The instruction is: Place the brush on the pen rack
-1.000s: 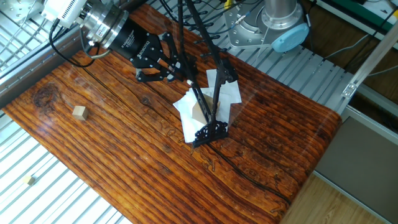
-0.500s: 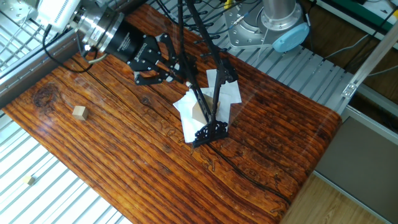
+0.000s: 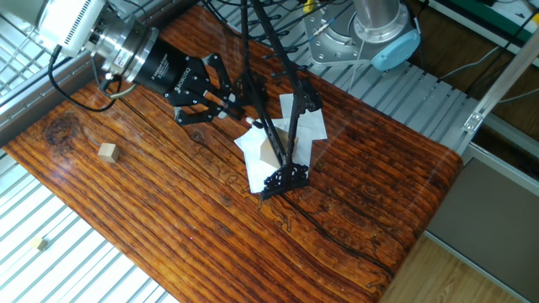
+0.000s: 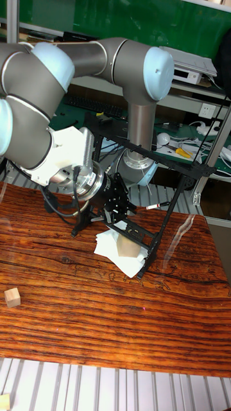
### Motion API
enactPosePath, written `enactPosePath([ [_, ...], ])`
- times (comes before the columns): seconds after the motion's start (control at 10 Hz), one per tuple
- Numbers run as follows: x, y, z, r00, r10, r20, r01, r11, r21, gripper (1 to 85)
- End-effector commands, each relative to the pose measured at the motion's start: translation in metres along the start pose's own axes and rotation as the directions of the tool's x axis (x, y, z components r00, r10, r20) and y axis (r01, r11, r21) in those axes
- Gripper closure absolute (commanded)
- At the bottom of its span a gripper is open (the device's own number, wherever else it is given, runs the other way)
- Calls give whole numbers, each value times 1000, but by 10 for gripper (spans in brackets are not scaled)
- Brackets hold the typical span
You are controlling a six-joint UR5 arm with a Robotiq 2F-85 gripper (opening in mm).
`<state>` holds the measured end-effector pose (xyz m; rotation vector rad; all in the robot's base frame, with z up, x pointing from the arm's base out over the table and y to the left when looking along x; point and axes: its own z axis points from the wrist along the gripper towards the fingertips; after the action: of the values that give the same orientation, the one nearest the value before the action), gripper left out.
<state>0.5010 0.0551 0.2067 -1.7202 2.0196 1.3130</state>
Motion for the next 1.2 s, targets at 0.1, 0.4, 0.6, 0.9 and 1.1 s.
enactPosePath([
  [0.1,-21,-1,-5,999,-36,-9,36,999,2,847],
  [0.4,-51,14,-6,995,-47,83,53,997,-64,847],
  [0.6,-49,11,-6,994,-82,73,86,995,-57,847],
  [0.9,-30,6,-4,987,-164,-3,163,985,-47,847],
  [1.1,-25,6,-4,973,-229,-18,227,972,-53,847],
])
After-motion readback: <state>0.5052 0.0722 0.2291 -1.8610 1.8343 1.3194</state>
